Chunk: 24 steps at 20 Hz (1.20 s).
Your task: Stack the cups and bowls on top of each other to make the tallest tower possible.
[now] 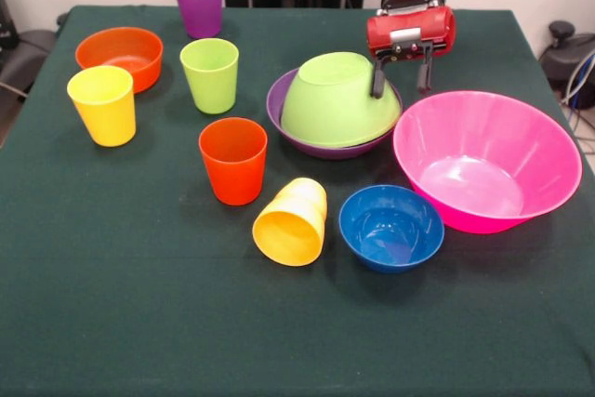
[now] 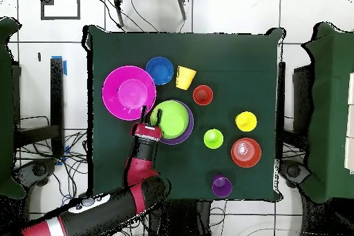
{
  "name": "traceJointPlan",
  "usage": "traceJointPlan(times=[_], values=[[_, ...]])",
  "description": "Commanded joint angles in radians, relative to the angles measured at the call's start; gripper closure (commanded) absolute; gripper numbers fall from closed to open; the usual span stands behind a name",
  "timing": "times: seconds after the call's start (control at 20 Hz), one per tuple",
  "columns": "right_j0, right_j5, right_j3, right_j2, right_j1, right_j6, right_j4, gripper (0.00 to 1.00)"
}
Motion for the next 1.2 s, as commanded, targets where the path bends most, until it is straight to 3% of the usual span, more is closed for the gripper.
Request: traceJointPlan(times=[0.05,0.9,1.2], values=[[-0.024,0.04,-0.037,0.113,0.028,-0.03,-0.064,0.0],[-0.031,0.08,-0.038,0.131,0.02,-0.026,-0.116,0.0],[-0.019,0.073,-0.037,0.138,0.047,-0.042,-0.08,0.0]])
